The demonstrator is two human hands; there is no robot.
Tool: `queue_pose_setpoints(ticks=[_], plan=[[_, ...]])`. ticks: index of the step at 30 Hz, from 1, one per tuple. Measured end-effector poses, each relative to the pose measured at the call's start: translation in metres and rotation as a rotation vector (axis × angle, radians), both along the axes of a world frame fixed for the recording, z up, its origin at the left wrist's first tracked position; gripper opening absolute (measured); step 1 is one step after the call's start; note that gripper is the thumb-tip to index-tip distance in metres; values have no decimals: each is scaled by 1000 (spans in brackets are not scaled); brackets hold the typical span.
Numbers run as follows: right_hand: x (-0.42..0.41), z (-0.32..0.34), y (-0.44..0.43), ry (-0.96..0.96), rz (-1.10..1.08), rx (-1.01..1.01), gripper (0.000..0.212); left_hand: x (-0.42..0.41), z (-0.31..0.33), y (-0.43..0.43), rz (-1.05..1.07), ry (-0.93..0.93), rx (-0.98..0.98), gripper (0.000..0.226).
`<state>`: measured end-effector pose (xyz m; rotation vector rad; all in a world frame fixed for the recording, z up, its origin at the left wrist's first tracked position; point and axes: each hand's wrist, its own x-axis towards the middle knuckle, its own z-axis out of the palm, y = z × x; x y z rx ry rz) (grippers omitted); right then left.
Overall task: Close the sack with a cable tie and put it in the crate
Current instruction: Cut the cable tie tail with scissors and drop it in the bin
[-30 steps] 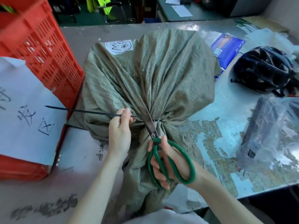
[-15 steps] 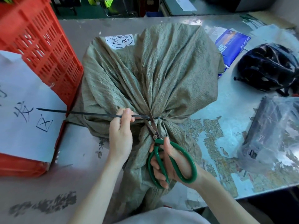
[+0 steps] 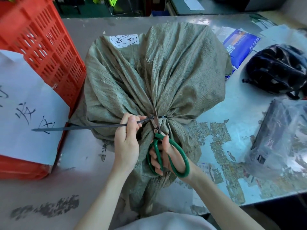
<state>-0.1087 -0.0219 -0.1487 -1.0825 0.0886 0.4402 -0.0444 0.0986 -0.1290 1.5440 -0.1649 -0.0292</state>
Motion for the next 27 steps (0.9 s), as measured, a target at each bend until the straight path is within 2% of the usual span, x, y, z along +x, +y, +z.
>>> queue_pose_setpoints(ticks=[6, 12, 17, 22, 25, 27], plan=[[0, -2, -6, -156, -84, -44, 54, 0, 0, 2, -15, 0, -46, 33], [-2, 2, -14, -206, -107, -219, 63, -3, 5, -1, 33, 46, -222, 33], [-2, 3, -16, -212, -80, -151, 60, -3, 7, 6, 57, 18, -225, 28], [-17, 10, -22, -232, -69, -51, 59, -9, 7, 10, 90, 4, -180, 38], [-30, 19, -36, -251, -148, 20, 57, -17, 13, 9, 79, 26, -173, 43], [-43, 28, -48, -297, -257, -60, 55, -26, 18, 5, 41, 30, -176, 43]])
